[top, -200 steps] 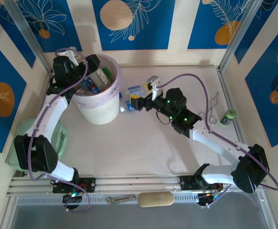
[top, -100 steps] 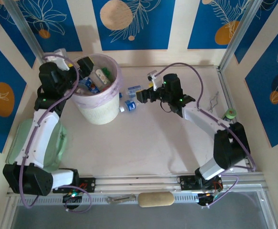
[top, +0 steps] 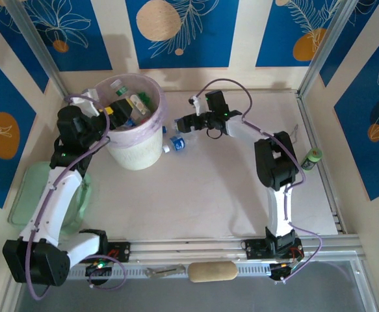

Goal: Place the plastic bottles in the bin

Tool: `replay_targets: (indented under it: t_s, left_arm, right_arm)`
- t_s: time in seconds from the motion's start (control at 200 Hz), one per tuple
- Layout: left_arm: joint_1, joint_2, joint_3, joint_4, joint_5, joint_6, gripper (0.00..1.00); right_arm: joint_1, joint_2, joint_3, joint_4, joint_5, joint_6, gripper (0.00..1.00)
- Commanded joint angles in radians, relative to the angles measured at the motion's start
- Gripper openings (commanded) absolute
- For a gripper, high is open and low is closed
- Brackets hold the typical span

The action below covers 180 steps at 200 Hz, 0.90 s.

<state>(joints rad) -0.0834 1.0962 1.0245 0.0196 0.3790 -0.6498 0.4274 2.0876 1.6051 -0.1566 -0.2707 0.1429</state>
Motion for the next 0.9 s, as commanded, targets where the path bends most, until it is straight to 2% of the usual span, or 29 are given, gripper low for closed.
replay_targets:
  t_s: [0.0, 0.15, 0.435, 0.895]
  left_arm:
    - [-0.004, 0.012, -0.017, 0.061, 0.063, -0.019, 1.0]
    - [-0.004, 0.019, 0.009, 0.06, 0.083, 0.002, 1.0]
    - [-0.004, 0.017, 0.086, 0.035, 0.054, 0.052, 1.0]
    - [-0.004, 0.035, 0.094, 0.066, 0.063, 0.026, 1.0]
  right_arm:
    - [0.02, 0.052, 0.079, -0.092, -0.033, 0.003, 0.9]
    - [0.031, 0.098, 0.121, -0.123, -0.015, -0.009, 0.9]
    - [0.056, 0.118, 0.127, -0.17, 0.017, -0.058, 0.9]
    - [0.114, -0.042, -0.072, -0.205, 0.079, -0.129, 0.9]
